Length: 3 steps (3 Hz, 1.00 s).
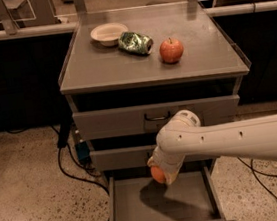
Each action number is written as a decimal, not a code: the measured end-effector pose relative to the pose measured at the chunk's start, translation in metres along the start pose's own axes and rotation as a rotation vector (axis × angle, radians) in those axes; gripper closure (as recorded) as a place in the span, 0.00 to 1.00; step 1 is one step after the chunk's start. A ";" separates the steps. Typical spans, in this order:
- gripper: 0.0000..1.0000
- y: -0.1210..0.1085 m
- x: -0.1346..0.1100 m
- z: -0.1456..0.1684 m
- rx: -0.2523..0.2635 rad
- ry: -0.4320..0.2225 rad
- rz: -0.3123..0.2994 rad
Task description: Pick orange from bottom drawer and place on counter
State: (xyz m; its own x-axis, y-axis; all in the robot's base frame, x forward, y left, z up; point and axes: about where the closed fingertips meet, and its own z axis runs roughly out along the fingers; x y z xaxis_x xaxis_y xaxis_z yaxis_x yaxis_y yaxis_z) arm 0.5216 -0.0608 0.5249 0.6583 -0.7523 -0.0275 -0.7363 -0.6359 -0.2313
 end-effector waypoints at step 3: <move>1.00 -0.039 -0.001 -0.192 0.103 0.220 -0.078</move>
Offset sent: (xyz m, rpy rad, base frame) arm -0.0084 -0.0103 0.2151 -0.0945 -0.2615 0.0348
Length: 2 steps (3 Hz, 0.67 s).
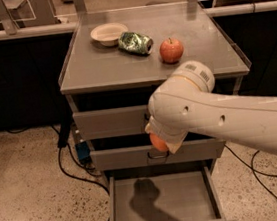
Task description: Pick orange from bottom drawer and place on counter
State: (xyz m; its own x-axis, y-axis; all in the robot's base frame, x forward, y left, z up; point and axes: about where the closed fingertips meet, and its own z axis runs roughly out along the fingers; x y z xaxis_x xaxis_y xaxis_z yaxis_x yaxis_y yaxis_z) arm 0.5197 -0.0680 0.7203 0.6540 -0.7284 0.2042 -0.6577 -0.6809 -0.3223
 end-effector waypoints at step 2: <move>1.00 -0.020 0.018 -0.062 -0.041 0.104 -0.009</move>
Offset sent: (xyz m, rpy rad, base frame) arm 0.0052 -0.0001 0.0570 -0.0711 -0.0493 -0.0233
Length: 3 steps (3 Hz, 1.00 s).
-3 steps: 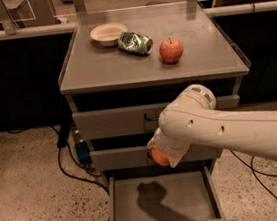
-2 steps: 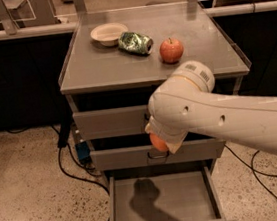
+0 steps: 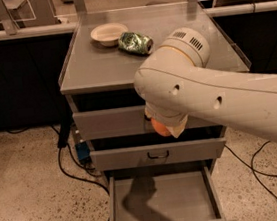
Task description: Pick orange from bottom drawer and place on counter
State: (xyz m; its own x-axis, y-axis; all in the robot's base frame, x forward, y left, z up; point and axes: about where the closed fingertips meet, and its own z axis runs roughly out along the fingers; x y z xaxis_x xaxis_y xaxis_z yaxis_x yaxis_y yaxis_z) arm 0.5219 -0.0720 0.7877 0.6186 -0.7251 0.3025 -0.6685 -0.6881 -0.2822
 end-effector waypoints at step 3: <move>1.00 -0.053 0.053 -0.089 0.214 -0.009 -0.045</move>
Offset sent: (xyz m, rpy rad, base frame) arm 0.0330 -0.0015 0.1302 0.1984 -0.1667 0.1348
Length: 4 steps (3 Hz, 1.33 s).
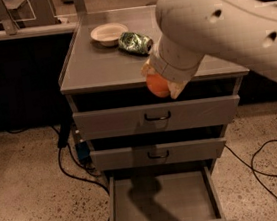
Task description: Pick orange from bottom drawer and place on counter
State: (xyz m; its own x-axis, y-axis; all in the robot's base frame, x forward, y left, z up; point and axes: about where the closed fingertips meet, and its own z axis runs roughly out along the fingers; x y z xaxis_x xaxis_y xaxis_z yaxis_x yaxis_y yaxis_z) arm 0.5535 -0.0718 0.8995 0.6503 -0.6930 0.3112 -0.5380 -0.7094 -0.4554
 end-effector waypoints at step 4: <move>1.00 -0.004 0.064 0.009 -0.036 0.100 0.001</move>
Offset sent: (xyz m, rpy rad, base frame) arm 0.0062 0.0021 0.0199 0.0055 -0.0319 0.0103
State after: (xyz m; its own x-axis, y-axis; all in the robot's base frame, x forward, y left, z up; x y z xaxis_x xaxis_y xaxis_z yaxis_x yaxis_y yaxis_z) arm 0.6020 -0.1117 0.9142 0.5938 -0.7018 0.3935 -0.5590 -0.7116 -0.4256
